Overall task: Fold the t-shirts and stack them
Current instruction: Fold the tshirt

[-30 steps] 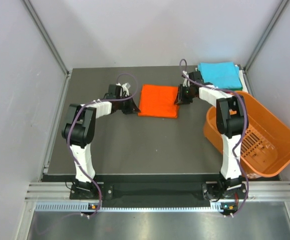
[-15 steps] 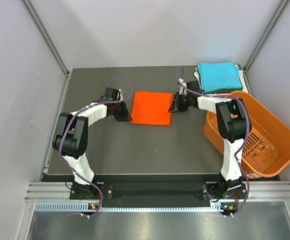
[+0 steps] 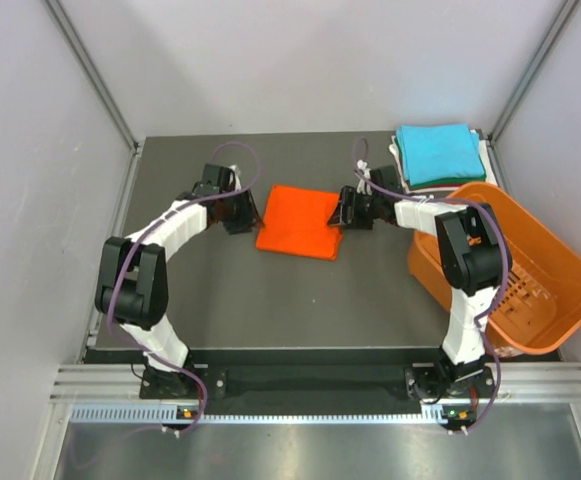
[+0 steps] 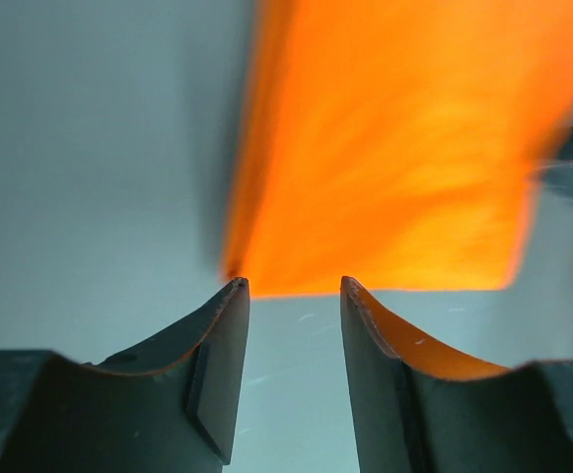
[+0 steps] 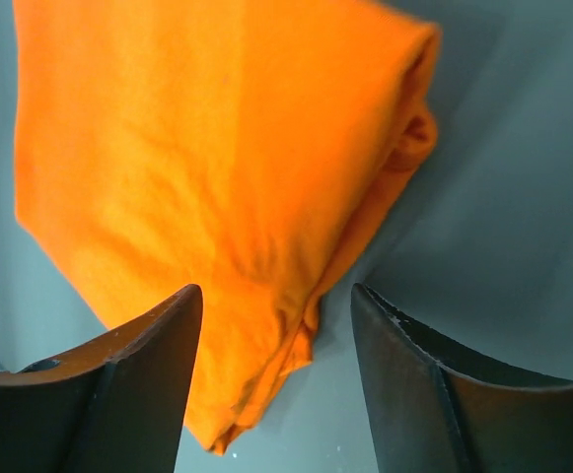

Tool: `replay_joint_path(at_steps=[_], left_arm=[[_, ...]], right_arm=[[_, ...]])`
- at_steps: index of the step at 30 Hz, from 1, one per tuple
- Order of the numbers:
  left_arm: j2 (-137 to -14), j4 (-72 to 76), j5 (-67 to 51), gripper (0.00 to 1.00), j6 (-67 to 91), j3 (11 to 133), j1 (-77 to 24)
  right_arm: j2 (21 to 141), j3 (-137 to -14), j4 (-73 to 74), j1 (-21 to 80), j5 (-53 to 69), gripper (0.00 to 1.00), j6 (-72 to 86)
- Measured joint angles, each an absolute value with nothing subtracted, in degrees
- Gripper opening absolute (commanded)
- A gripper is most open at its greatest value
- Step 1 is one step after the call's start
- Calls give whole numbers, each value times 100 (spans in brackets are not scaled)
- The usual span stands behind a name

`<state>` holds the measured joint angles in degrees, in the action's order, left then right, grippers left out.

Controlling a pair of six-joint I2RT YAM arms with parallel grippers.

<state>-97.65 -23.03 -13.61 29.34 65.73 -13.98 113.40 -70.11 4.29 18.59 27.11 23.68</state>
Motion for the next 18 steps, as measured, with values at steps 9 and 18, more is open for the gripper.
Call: replay_joint_path(at_steps=[9, 18], left_arm=[[-10691, -1063, -2274, 49, 2834, 7572, -1398], [-12064, -360, -2764, 49, 3009, 8128, -1398]], right_arm=[[11413, -7225, 405, 1811, 1970, 59, 2685], [11872, -7481, -62, 1636, 2091, 21, 2757]])
